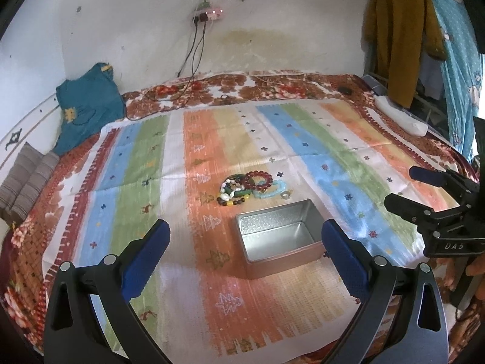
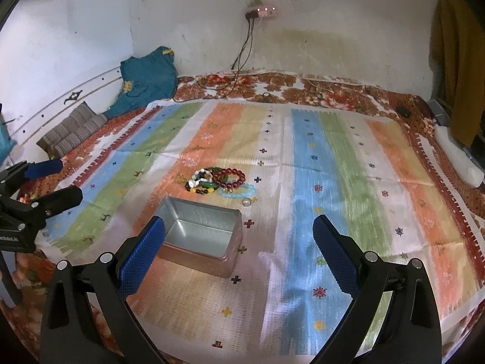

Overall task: Organize jewelry
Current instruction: 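Move both grippers toward the bracelet pile beside the silver tin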

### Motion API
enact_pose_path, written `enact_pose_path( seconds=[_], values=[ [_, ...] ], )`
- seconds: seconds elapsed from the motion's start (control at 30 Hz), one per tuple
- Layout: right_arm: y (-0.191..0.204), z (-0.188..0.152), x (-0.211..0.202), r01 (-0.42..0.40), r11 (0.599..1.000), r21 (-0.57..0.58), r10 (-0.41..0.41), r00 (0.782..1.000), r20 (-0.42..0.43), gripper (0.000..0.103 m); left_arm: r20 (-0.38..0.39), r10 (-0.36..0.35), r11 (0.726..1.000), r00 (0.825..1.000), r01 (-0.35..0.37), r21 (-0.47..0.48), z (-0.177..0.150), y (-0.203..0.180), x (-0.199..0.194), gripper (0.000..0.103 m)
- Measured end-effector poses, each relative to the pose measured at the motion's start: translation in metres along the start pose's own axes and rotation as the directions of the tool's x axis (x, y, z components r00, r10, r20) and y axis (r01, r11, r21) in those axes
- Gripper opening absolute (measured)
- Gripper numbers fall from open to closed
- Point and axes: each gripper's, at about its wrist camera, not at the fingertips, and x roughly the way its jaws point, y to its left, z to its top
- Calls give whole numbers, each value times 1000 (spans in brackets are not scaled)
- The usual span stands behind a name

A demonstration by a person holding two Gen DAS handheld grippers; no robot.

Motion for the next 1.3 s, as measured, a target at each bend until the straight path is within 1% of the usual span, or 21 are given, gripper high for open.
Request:
enact_pose_path(
  seconds=[0.1,0.3,0.4,0.47,0.6,0.67,0.77,0.83,0.9,0.97,1.03,1.17,1.3],
  values=[
    [-2,1,0,5,1000,1,-5,1000,0,99,-11,0,1000,1000,0,1,-1,1,2,98],
    [-1,7,9,-4,1000,-11,4,1000,-25,99,-42,3,1000,999,-3,-8,-1,4,8,98],
    [-1,10,9,-9,1000,-9,9,1000,-14,99,-57,21,999,998,-22,-24,-1,8,13,98],
    [0,13,12,-1,1000,-19,1,1000,-21,99,-65,9,999,998,-11,-33,-2,10,15,98],
    [1,17,19,12,999,-36,-13,999,-32,99,-59,22,999,998,-24,-30,1,11,19,98],
    [0,19,20,12,999,-36,-13,999,-33,99,-59,-1,999,998,-1,-35,1,13,24,98],
    [-1,21,24,15,999,-34,-16,999,-43,99,-87,10,1000,996,-11,-9,2,13,35,98],
    [-3,24,28,16,999,-30,-17,999,-48,99,-91,38,999,995,-36,28,5,12,42,98],
    [-4,28,32,13,1000,-23,-14,998,-54,99,-95,73,997,993,-69,44,8,14,48,98],
    [-4,32,37,3,1000,-19,-5,998,-64,99,-92,87,996,992,-86,18,12,21,51,98],
    [-4,35,41,-8,1000,-20,7,998,-67,99,-72,71,997,995,-72,-22,18,27,49,98],
    [-1,39,46,-7,999,-32,5,998,-63,99,-108,82,995,991,-87,-38,29,31,69,98],
    [-3,47,57,-3,999,-45,-1,997,-73,99,-112,75,995,991,-81,-51,38,33,83,98]
  ],
)
